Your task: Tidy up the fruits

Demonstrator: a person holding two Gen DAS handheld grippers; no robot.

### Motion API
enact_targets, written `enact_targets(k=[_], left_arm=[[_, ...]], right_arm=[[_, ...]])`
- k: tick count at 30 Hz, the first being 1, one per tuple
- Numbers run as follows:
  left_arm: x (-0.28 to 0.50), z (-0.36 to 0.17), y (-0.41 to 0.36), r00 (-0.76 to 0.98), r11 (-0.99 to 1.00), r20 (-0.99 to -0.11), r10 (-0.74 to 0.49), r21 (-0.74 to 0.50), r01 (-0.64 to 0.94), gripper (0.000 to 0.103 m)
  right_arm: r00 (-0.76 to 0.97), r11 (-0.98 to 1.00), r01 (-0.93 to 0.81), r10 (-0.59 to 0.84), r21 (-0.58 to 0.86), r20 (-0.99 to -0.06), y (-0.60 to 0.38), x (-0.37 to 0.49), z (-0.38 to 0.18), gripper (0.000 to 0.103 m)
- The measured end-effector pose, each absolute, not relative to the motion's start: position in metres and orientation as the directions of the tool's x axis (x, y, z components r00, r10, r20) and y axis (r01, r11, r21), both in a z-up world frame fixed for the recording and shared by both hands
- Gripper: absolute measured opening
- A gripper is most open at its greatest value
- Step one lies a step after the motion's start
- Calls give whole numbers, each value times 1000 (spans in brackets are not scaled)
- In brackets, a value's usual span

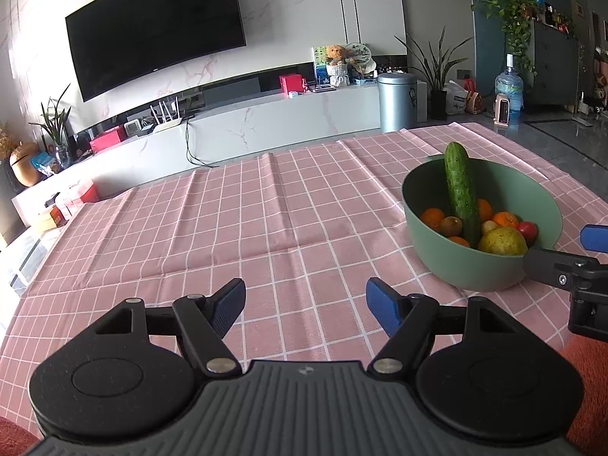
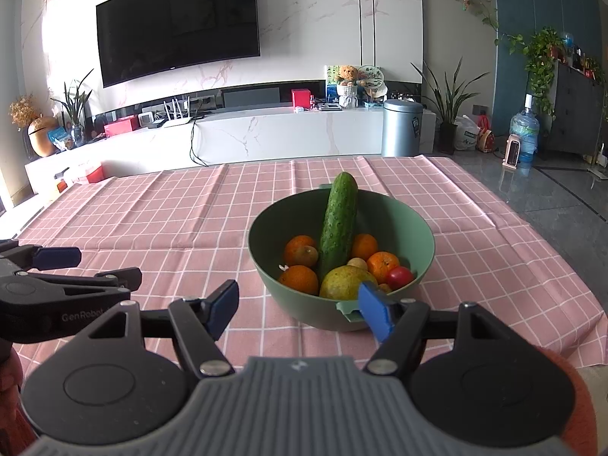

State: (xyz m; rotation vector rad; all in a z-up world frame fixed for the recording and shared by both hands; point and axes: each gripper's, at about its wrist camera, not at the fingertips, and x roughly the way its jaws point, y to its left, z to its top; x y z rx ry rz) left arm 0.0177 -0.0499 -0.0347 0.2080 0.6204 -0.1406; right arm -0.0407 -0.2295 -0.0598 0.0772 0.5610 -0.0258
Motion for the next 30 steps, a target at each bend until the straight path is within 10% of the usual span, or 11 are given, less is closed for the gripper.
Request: enact_targets(k=[30], left_arm=[[16,-33,-49,802,970,-593,-71,145,193,85]], right_arm=[[845,997,47,-6,63,-535,-228,-40,-60,69]])
